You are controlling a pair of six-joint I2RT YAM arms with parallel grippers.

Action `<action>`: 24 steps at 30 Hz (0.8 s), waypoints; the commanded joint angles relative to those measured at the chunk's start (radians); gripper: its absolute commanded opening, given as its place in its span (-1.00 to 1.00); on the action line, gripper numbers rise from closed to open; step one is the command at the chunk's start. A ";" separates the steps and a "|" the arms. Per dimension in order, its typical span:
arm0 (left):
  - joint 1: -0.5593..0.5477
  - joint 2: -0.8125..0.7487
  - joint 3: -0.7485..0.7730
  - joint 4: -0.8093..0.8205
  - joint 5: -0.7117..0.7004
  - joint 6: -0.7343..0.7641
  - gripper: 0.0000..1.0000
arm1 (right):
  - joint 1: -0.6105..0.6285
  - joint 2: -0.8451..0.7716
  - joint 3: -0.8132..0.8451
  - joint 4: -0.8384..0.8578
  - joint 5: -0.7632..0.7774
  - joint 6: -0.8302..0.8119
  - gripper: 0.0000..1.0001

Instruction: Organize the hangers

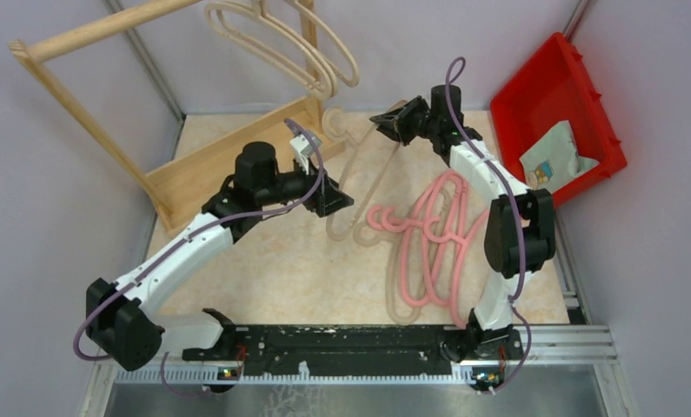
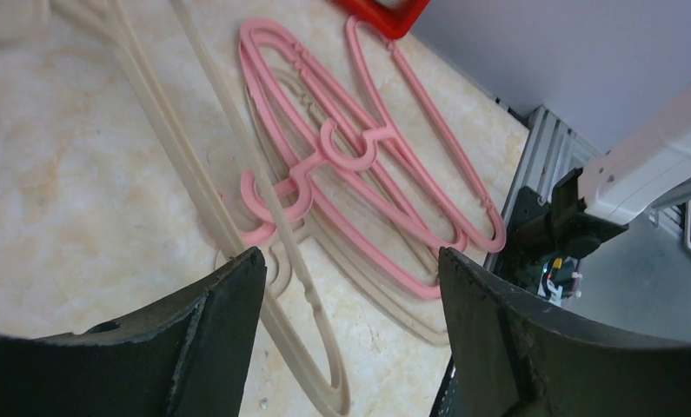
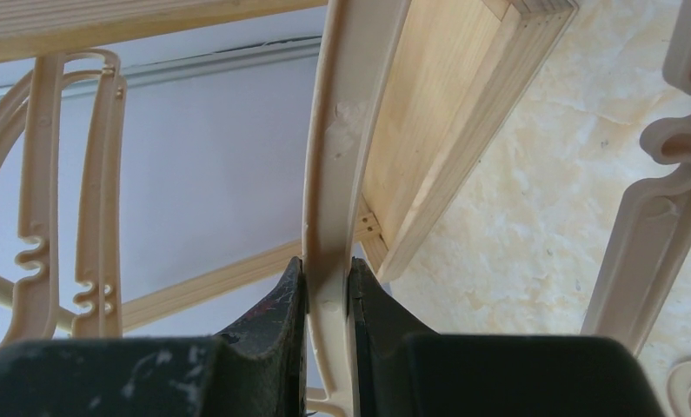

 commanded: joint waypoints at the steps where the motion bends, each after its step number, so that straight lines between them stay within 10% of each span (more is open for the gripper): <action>1: -0.003 -0.047 0.100 -0.030 0.017 -0.006 0.58 | -0.011 -0.053 0.003 -0.003 -0.003 -0.029 -1.00; 24: -0.003 0.016 -0.101 -0.005 -0.037 -0.003 0.56 | -0.011 -0.112 0.022 0.099 -0.077 0.101 -1.00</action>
